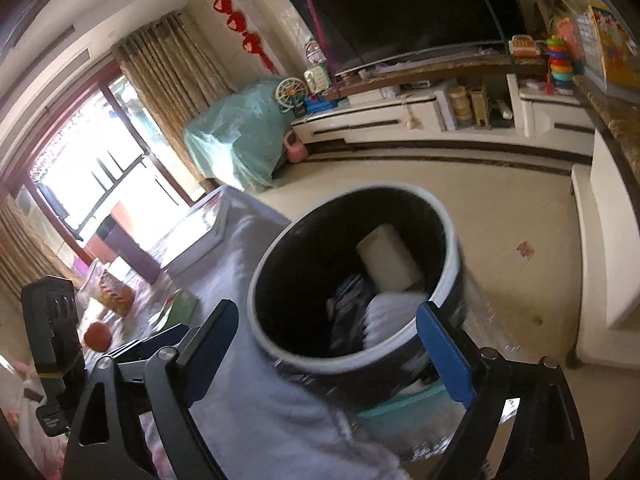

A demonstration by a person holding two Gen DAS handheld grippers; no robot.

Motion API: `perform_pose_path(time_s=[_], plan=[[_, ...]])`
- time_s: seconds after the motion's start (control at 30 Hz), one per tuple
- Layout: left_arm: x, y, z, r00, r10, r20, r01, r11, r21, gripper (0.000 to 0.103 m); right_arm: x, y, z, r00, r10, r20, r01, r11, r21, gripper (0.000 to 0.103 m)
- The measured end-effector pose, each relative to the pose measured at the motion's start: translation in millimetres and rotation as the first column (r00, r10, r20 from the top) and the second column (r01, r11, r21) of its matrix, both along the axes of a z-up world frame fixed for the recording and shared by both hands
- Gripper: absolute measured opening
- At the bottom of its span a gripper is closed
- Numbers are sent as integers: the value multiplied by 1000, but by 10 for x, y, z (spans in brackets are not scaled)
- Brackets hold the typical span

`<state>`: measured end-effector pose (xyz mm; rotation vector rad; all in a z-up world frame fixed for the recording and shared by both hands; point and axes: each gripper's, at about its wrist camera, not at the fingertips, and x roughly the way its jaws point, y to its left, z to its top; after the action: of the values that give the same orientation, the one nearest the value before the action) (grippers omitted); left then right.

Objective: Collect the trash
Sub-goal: 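Move both grippers back over the table toward the pink brush and green carton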

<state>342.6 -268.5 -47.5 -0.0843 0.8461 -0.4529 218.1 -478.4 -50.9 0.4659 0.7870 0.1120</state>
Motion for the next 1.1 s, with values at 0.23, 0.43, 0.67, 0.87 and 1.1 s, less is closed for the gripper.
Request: perform_pose_path(time_s=[0.23, 0.43, 0.67, 0.87, 1.1], plan=[[-443, 521, -83, 996, 84, -19, -85, 996, -42, 66, -143, 419, 1, 997, 73, 12, -72, 997, -38, 97], [-707, 972, -95, 984, 174, -30, -175, 983, -50, 66, -177, 847, -57, 989, 146, 5, -145, 988, -43, 98], [-902, 1460, -62, 965, 259, -38, -260, 965, -44, 66, -137, 1277, -146, 976, 217, -8, -217, 975, -37, 98], [-950, 1736, -49, 949, 311, -56, -314, 949, -38, 66, -61, 1618, -189, 963, 270, -14, -271, 962, -37, 98], [-980, 1906, -33, 933, 353, -69, -356, 934, -40, 66, 80, 1876, -214, 953, 302, -7, -302, 952, -47, 98]])
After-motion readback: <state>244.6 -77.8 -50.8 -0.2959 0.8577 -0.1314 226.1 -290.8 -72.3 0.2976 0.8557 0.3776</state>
